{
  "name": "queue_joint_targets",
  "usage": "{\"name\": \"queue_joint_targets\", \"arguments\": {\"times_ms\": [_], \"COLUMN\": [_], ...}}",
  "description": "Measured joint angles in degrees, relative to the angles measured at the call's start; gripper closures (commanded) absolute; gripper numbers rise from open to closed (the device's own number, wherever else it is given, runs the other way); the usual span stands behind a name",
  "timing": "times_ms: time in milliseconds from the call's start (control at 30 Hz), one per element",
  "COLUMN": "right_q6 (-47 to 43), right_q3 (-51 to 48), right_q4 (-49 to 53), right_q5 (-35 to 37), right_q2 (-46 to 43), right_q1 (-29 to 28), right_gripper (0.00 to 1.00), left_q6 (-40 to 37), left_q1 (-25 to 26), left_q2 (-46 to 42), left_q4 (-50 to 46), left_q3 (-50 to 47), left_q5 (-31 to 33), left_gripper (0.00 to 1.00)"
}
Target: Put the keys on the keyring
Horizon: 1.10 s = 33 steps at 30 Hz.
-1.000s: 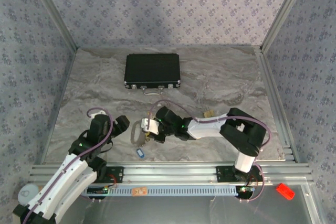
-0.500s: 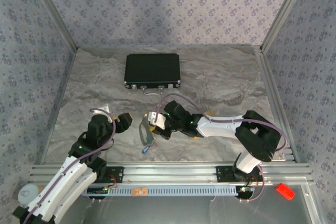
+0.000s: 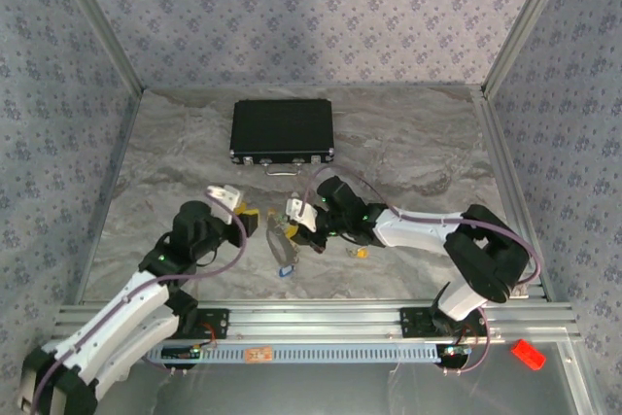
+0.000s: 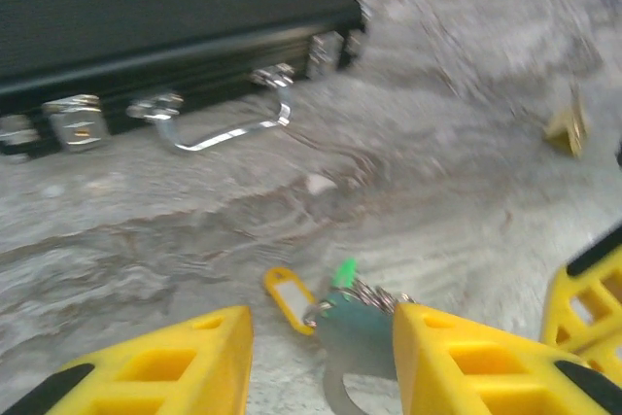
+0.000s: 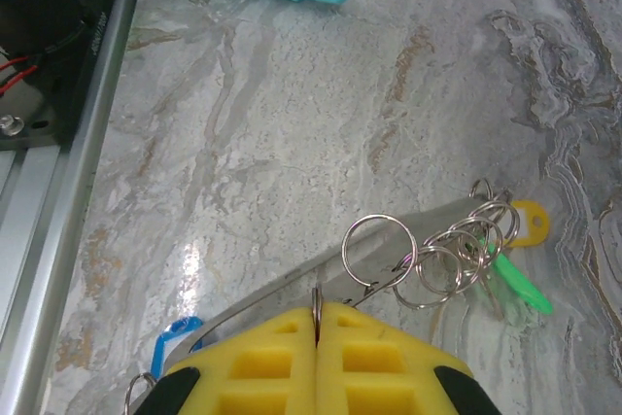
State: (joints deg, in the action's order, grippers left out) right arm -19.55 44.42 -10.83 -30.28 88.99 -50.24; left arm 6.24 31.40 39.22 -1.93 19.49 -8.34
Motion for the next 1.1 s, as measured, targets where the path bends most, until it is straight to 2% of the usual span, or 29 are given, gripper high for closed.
{"name": "queue_joint_targets", "arguments": {"times_ms": [167, 300, 367, 700, 1100], "right_q6": [-1.05, -1.33, -1.44, -1.53, -2.23], "right_q3": [-0.04, -0.04, -0.04, -0.04, -0.04], "right_q4": [1.68, 2.6, 2.73, 3.23, 3.98], "right_q5": [-2.08, -2.34, -2.36, -2.36, -2.36], "right_q2": [-1.88, -2.89, -3.06, -3.19, -3.19], "right_q1": [1.92, 2.89, 2.86, 2.23, 0.76], "right_gripper": [1.0, 1.0, 1.0, 1.0, 1.0], "left_q6": [-9.2, -14.43, -15.8, -18.71, -19.56], "left_q1": [5.25, 7.37, 7.69, 8.81, 8.85], "left_q2": [9.25, 10.56, 10.56, 14.47, 15.21], "left_q4": [2.16, 3.32, 4.35, 9.46, 14.19], "left_q3": [1.49, 1.49, 1.46, -0.94, -3.48], "left_q5": [-5.2, -8.7, -9.86, -14.86, -15.34], "left_gripper": [0.71, 0.79, 0.8, 0.85, 0.84]}}
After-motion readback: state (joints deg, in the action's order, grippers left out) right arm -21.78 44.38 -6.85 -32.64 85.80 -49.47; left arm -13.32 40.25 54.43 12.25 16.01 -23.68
